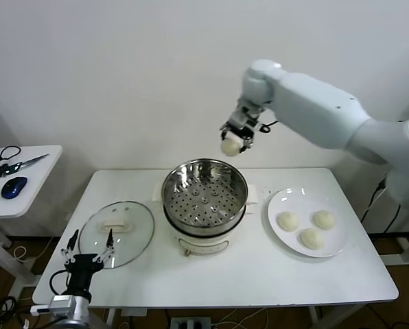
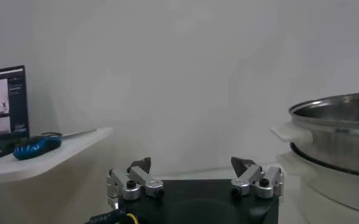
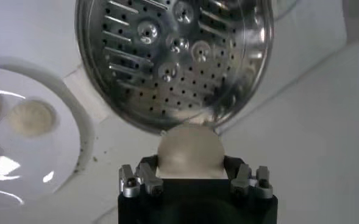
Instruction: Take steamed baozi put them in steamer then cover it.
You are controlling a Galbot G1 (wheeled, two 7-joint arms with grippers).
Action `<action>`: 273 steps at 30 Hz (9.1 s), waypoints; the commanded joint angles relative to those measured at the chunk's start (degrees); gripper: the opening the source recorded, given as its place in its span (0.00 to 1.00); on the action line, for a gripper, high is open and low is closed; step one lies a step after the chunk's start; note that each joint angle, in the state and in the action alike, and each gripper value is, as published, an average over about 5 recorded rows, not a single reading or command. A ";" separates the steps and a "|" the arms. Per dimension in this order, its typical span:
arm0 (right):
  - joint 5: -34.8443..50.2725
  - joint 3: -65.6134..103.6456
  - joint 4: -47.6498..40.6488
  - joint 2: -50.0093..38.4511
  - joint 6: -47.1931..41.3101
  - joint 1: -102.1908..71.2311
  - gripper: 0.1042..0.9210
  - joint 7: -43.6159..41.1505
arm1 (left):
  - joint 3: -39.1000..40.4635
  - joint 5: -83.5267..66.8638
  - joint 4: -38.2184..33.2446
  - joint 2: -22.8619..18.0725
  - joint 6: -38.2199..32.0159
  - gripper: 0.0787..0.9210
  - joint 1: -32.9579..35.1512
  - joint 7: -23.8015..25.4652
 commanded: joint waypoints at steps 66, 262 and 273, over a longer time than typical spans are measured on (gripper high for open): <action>27.48 -2.30 12.05 -39.08 -40.78 -15.48 0.88 4.84 | -1.04 -0.86 -2.03 0.98 -0.06 0.88 2.96 0.29; 10.75 7.00 0.97 -31.18 -29.35 -28.75 0.81 1.12 | -2.48 3.13 -2.58 -0.60 0.29 0.88 7.61 0.66; 14.91 -1.55 2.27 -30.33 -20.69 -13.34 0.74 -1.07 | -2.60 2.89 -2.64 -0.33 0.28 0.88 7.43 0.65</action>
